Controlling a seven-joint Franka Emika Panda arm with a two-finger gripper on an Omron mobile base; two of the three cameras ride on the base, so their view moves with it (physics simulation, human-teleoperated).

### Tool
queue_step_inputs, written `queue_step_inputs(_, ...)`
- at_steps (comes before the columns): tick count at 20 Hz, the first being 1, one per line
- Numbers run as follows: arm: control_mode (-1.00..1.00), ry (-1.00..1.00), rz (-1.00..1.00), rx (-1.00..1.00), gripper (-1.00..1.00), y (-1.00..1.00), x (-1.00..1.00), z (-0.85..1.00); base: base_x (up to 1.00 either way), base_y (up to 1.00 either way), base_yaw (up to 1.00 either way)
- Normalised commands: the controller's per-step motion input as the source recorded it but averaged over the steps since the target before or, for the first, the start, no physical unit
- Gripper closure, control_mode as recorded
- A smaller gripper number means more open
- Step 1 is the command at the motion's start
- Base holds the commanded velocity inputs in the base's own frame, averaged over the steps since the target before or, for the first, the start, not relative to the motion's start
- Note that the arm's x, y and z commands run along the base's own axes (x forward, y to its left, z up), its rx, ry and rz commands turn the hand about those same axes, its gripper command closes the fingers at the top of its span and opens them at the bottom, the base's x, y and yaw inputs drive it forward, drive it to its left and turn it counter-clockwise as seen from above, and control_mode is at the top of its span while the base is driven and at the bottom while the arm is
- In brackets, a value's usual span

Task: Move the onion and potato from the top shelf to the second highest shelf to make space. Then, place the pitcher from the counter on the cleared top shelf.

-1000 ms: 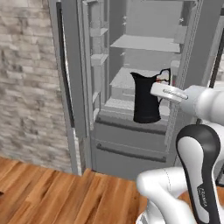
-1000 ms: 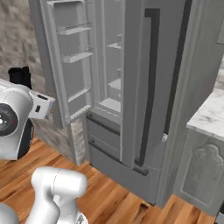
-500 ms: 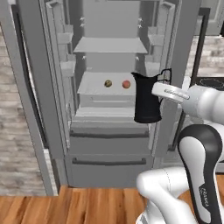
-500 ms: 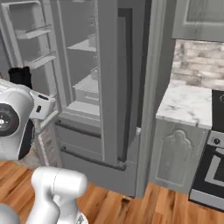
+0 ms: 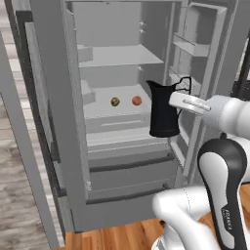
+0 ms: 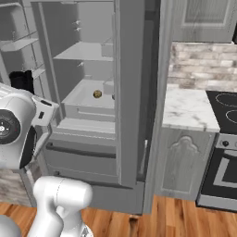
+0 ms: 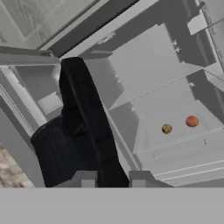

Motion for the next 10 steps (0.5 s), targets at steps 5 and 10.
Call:
queue_step_inputs(5, 1.00, 0.00, 0.00, 0.00, 1.00, 0.00, 0.00, 0.00, 0.40, 0.48, -0.29)
queue_step_inputs(10, 1.00, 0.00, 0.00, 0.00, 1.00, 0.00, 0.00, 0.00, 0.32, 0.03, -0.18)
